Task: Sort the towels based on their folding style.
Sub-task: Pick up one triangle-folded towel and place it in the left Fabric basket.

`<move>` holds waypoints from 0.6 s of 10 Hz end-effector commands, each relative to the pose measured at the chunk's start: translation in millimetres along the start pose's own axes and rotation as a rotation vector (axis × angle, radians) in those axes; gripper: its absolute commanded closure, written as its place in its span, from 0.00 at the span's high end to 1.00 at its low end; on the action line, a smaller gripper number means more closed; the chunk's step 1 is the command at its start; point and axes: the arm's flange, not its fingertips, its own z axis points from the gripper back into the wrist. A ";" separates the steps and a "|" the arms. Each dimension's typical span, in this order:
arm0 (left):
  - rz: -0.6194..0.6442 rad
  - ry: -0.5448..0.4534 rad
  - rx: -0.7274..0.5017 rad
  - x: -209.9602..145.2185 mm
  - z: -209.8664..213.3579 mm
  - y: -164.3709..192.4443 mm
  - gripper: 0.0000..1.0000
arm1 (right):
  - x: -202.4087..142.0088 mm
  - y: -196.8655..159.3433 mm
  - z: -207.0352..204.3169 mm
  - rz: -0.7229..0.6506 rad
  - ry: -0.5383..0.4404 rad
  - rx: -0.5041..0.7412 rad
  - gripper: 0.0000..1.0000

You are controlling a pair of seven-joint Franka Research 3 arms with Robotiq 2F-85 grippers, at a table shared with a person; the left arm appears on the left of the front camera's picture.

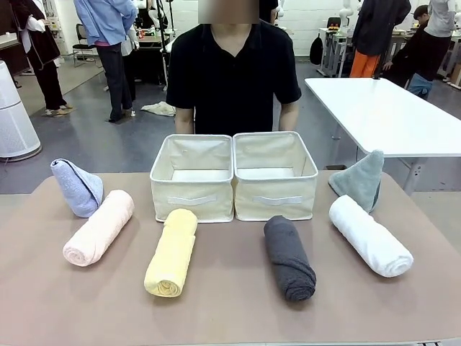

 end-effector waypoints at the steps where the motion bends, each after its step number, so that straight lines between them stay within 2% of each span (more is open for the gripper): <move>1: -0.004 -0.003 -0.004 1.1 -0.6 0.0 1.00 | 1.1 -0.2 -1.4 0.003 0.003 0.006 1.00; 6: -0.004 -0.003 -0.004 1.1 -0.6 0.0 1.00 | 1.1 -0.2 -1.4 0.003 0.003 0.006 1.00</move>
